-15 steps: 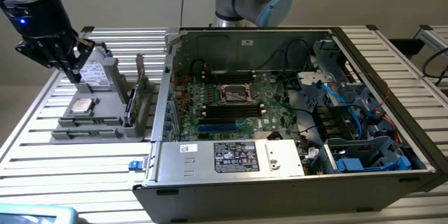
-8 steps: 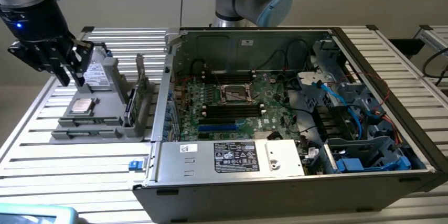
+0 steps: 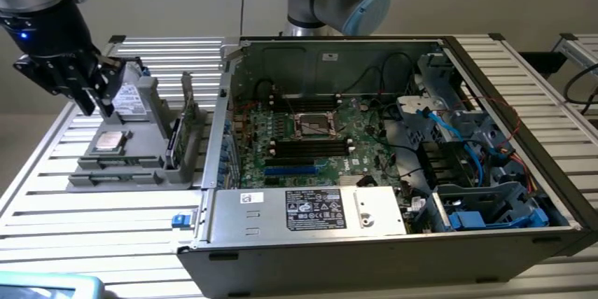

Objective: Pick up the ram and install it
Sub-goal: 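Pick up the ram and move it above insertion slot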

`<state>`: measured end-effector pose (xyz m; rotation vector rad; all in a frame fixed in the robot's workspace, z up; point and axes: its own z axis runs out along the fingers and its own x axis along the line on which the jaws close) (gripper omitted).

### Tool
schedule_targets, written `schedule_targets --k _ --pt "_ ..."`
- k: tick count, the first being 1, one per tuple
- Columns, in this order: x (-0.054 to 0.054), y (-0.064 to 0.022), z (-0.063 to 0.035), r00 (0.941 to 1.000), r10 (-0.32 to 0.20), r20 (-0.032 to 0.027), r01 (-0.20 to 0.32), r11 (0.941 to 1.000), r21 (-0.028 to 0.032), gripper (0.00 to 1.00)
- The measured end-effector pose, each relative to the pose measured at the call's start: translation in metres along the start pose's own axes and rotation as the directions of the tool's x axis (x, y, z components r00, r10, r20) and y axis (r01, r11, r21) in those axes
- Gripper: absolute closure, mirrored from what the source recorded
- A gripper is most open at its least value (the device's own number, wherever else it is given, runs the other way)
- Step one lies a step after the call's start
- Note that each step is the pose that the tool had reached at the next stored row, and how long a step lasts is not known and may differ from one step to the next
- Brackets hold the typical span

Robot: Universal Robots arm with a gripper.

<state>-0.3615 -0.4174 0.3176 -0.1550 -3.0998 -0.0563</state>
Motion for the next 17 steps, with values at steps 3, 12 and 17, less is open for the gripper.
schedule_targets --k 3,12,17 --pt "0.0 -0.0001 0.0023 0.9994 0.034 0.0042 -0.034 0.9994 0.0007 0.64" --pt "0.003 -0.0013 0.0096 0.9951 -0.099 0.0022 0.099 0.9951 0.0056 0.64" --pt "0.003 -0.0014 0.0133 0.9823 -0.188 -0.0014 0.188 0.9822 0.0087 0.64"
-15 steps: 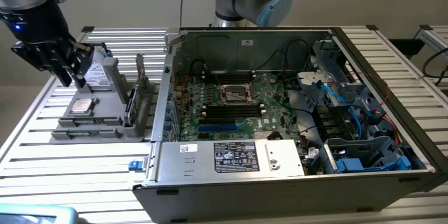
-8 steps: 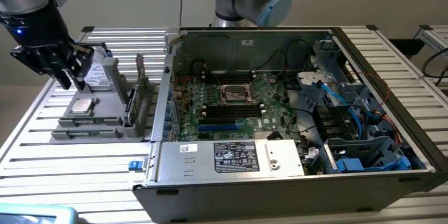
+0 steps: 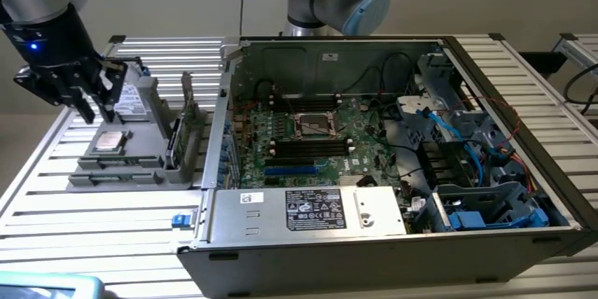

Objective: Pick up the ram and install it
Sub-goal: 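Pick up the ram and move it above insertion slot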

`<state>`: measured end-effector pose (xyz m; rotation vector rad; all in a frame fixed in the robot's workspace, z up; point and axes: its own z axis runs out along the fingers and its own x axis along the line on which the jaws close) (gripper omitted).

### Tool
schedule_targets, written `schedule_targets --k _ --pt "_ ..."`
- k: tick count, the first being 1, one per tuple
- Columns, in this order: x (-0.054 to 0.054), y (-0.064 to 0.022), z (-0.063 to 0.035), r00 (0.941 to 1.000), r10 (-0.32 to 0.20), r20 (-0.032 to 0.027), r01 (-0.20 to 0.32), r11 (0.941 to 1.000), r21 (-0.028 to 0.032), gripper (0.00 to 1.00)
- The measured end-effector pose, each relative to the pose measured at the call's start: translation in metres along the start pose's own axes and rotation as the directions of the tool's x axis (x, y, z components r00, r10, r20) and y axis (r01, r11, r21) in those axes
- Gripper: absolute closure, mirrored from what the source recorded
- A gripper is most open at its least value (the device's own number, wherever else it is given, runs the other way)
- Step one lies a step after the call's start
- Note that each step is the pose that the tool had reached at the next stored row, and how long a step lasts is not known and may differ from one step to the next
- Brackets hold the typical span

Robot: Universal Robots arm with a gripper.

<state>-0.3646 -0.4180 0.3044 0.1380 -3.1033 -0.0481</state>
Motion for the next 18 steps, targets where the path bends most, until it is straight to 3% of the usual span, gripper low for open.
schedule_targets --k 5,9,14,18 --pt "0.0 -0.0001 0.0037 0.9958 -0.091 -0.003 0.091 0.9958 0.0029 0.64" --pt "0.0 -0.0002 0.0067 0.9865 -0.164 -0.0057 0.164 0.9865 0.005 0.64" --pt "0.0 -0.0003 0.0106 0.9677 -0.252 -0.0092 0.252 0.9677 0.0073 0.64" --pt "0.0 -0.0004 0.014 0.9466 -0.322 -0.0122 0.322 0.9466 0.0089 0.64"
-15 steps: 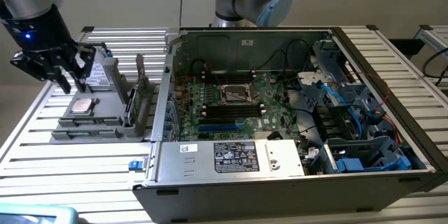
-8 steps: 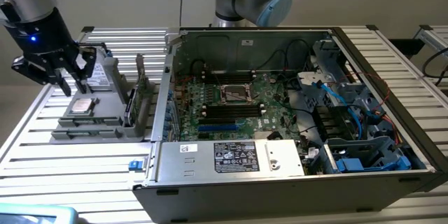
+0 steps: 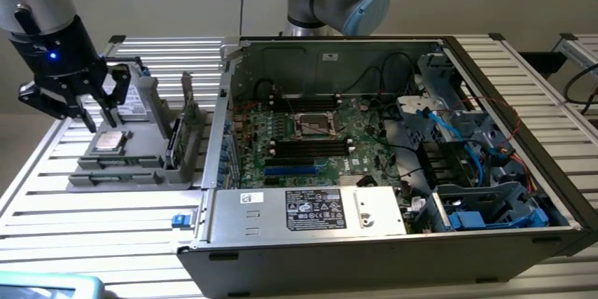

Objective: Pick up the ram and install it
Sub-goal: 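Pick up the ram and move it above insertion slot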

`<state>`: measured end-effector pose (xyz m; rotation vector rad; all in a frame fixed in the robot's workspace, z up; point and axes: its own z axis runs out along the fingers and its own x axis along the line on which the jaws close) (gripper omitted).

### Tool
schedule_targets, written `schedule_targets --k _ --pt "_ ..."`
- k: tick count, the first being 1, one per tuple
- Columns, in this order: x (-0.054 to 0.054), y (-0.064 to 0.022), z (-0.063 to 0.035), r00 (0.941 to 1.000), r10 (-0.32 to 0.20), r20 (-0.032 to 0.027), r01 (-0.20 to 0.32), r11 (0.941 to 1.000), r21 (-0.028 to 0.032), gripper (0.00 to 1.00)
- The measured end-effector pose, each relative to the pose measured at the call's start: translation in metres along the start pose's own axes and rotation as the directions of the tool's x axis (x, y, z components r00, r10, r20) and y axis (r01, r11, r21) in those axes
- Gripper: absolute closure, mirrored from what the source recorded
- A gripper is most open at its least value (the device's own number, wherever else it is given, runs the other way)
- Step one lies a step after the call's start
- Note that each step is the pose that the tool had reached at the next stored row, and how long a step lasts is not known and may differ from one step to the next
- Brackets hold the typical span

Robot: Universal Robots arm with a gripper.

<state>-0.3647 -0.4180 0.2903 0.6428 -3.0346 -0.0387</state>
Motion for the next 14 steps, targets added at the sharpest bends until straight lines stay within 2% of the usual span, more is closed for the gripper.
schedule_targets --k 3,7,11,14 --pt "0.0 -0.0001 0.0024 0.9985 -0.054 -0.0019 0.054 0.9985 0.0018 0.64" --pt "0.0 -0.0002 0.0059 0.992 -0.127 -0.0042 0.127 0.992 0.004 0.64" --pt "0.0 -0.0003 0.0096 0.9803 -0.197 -0.007 0.198 0.9803 0.0059 0.64" --pt "0.0 -0.0004 0.0123 0.9678 -0.252 -0.0092 0.252 0.9678 0.0073 0.64"
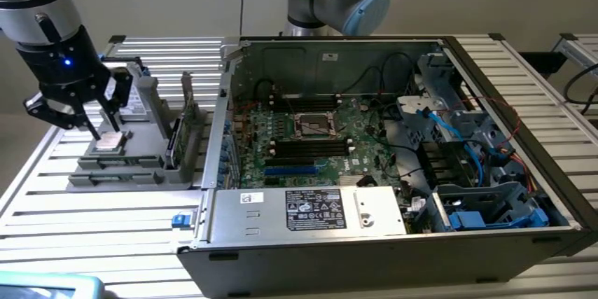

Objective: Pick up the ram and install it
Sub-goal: 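Pick up the ram and move it above insertion slot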

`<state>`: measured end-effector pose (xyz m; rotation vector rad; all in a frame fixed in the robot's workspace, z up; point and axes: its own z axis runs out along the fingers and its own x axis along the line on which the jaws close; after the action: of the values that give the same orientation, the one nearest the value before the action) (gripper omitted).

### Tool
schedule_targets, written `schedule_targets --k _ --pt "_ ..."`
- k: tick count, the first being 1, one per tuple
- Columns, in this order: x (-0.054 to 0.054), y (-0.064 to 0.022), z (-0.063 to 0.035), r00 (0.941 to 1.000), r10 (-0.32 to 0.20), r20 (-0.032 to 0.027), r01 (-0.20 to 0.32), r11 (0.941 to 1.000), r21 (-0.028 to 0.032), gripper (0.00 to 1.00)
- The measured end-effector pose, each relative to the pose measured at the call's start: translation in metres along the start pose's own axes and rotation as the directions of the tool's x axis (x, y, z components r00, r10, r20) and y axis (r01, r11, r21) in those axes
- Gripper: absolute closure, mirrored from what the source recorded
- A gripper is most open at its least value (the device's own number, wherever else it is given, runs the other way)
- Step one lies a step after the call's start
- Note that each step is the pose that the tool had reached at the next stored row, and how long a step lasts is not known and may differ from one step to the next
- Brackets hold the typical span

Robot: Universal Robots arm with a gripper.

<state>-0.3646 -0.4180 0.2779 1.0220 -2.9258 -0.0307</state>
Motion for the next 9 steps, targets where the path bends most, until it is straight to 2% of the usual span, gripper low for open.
schedule_targets --k 4,9 --pt "-0.0001 -0.0001 0.0037 0.9974 -0.072 -0.0023 0.072 0.9974 0.0023 0.64" --pt "-0.0002 -0.0002 0.0066 0.9866 -0.163 -0.0061 0.163 0.9866 0.0047 0.64"
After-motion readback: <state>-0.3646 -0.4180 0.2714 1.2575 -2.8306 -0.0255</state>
